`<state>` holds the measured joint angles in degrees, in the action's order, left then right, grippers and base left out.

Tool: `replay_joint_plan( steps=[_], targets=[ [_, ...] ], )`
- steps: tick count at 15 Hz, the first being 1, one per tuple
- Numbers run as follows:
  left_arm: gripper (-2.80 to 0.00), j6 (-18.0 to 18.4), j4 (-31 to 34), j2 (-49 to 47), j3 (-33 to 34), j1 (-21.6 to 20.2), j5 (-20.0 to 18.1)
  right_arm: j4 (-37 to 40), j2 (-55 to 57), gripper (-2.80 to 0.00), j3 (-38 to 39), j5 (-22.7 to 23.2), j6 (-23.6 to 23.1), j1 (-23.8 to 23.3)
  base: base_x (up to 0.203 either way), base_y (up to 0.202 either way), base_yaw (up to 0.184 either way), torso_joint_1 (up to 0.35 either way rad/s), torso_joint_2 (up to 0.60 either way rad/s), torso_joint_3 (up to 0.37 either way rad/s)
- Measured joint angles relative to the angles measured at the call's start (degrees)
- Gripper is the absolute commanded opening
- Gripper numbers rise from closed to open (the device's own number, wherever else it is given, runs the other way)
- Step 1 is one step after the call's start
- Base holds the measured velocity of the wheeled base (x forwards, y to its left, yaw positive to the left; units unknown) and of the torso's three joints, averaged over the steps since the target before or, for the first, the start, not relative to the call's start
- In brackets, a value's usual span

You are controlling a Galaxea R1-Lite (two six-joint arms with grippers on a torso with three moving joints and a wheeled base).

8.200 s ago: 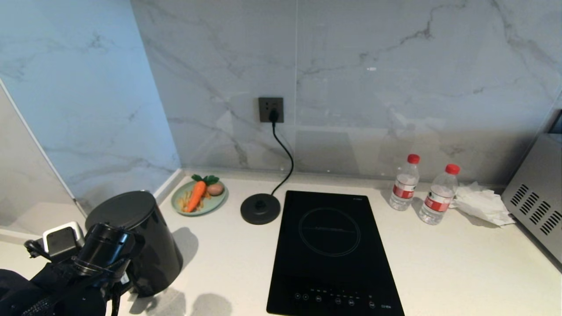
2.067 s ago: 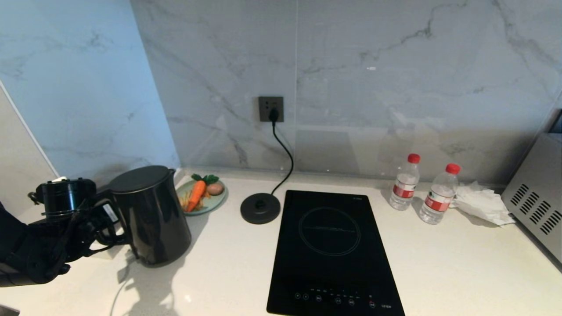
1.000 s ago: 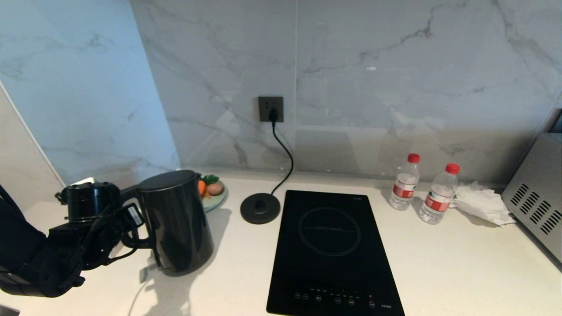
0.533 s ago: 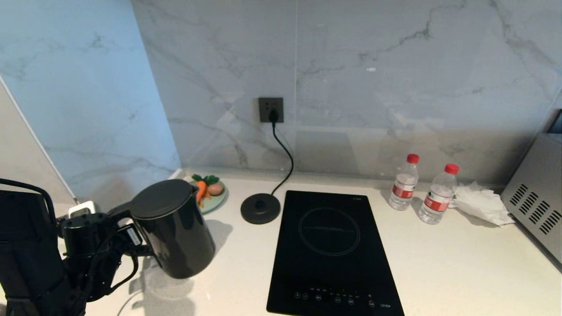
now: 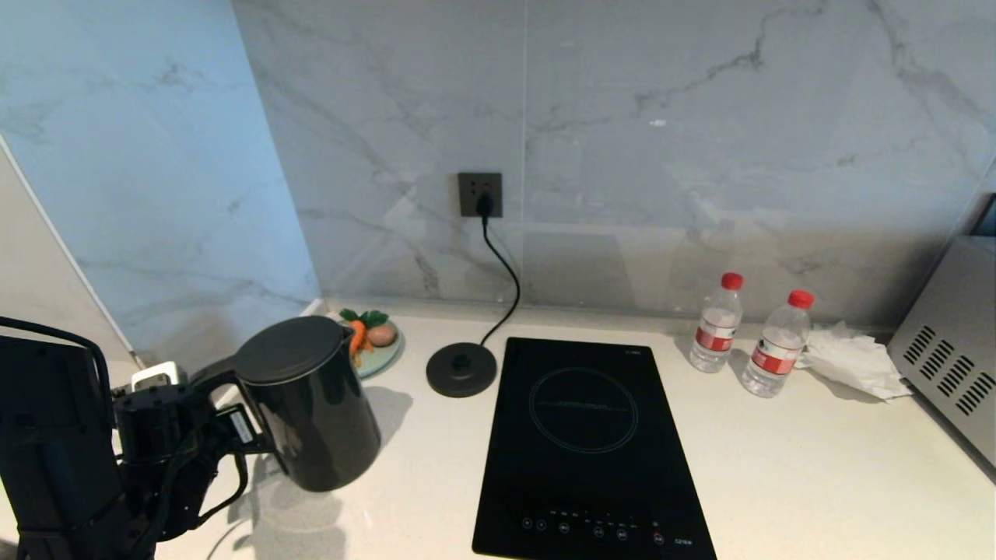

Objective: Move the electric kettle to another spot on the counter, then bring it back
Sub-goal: Grab the kettle

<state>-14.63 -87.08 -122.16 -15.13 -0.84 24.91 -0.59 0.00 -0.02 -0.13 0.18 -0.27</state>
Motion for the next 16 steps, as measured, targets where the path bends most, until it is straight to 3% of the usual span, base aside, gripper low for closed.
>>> replay_joint_plan(
  steps=[7, 8, 16],
  targets=[
    [-2.8, 0.8, 0.2, 2.5, 0.0, -0.2, 0.0, 0.0, 0.0, -2.8, 0.0, 0.0, 0.0, 0.0, 0.0, 0.0, 0.0, 0.0, 0.0, 0.0],
    [0.0, 0.9, 0.1, 2.6, 0.0, -0.2, 0.1, 0.0, 0.0, -2.8, 0.0, 0.0, 0.0, 0.0, 0.0, 0.0, 0.0, 0.0, 0.0, 0.0],
    [0.0, 0.8, -0.1, 2.3, -0.4, -0.4, 0.2, 0.0, 0.0, -2.8, 0.0, 0.0, 0.0, 0.0, 0.0, 0.0, 0.0, 0.0, 0.0, 0.0]
  ],
)
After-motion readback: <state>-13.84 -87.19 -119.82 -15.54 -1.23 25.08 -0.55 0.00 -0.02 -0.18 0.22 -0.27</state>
